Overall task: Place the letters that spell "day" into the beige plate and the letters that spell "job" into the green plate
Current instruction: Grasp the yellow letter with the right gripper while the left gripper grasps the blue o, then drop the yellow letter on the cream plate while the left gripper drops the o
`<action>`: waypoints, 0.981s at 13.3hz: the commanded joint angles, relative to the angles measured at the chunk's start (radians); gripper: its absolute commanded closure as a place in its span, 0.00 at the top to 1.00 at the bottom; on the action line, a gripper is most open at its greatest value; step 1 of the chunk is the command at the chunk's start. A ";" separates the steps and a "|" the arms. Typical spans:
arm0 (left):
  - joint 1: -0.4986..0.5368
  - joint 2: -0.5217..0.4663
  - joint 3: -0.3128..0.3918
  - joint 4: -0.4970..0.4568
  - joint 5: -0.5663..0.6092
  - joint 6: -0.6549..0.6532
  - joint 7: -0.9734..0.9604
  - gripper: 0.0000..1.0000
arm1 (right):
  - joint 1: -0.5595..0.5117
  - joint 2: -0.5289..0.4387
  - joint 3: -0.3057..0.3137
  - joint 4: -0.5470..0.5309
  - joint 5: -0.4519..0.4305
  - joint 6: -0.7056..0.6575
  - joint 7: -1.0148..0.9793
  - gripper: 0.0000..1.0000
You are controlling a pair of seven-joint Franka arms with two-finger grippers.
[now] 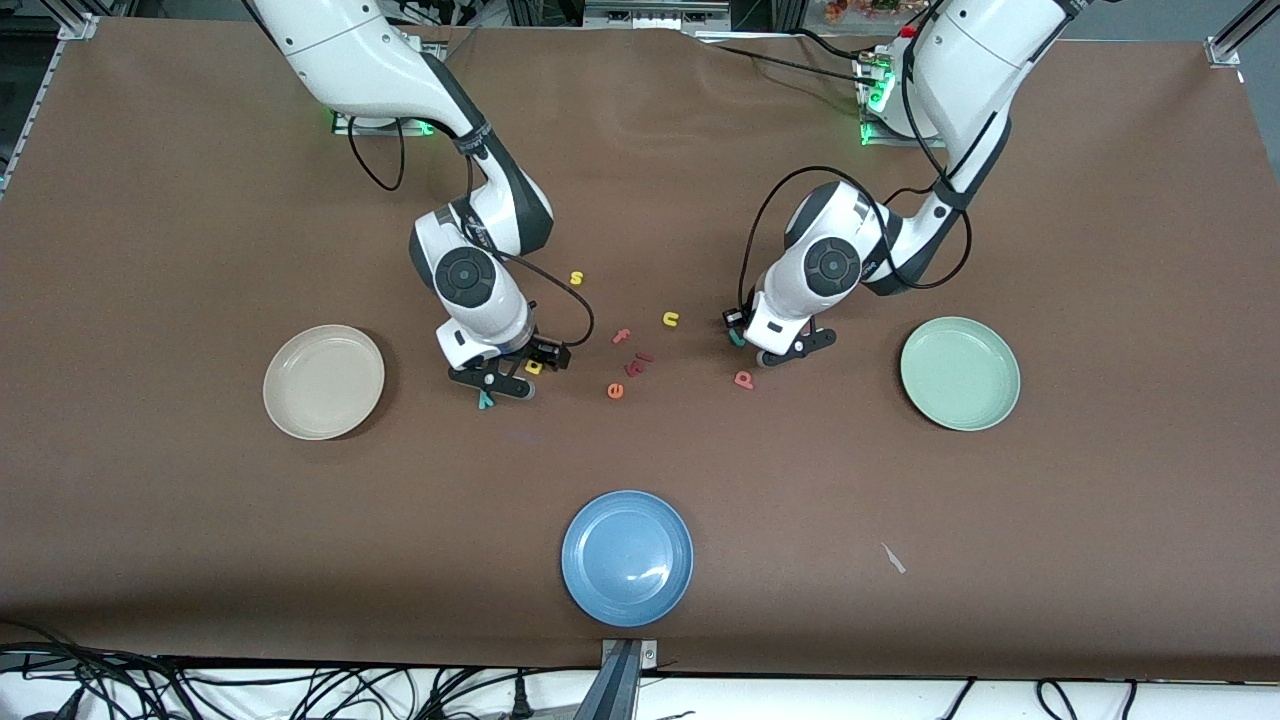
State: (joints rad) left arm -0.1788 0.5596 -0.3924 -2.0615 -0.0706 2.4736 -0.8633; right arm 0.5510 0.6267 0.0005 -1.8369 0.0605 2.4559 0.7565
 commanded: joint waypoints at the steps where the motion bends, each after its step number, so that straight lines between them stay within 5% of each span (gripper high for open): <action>1: -0.002 -0.006 0.010 0.018 -0.006 -0.013 0.021 0.12 | -0.006 0.027 0.001 0.028 0.012 0.005 -0.003 0.83; 5: 0.080 -0.121 0.010 0.084 -0.001 -0.233 0.151 0.12 | -0.005 0.054 0.001 0.056 0.013 0.005 -0.003 0.50; 8: 0.198 -0.174 0.009 0.115 -0.001 -0.431 0.327 0.13 | -0.005 0.059 0.001 0.064 0.013 0.005 0.006 0.37; 13: 0.434 -0.178 0.015 0.115 0.006 -0.483 0.643 0.15 | -0.006 0.062 0.001 0.079 0.016 0.002 0.000 0.06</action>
State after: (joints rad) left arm 0.1793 0.3811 -0.3698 -1.9361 -0.0703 1.9999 -0.3372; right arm 0.5475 0.6640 -0.0031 -1.7930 0.0606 2.4552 0.7570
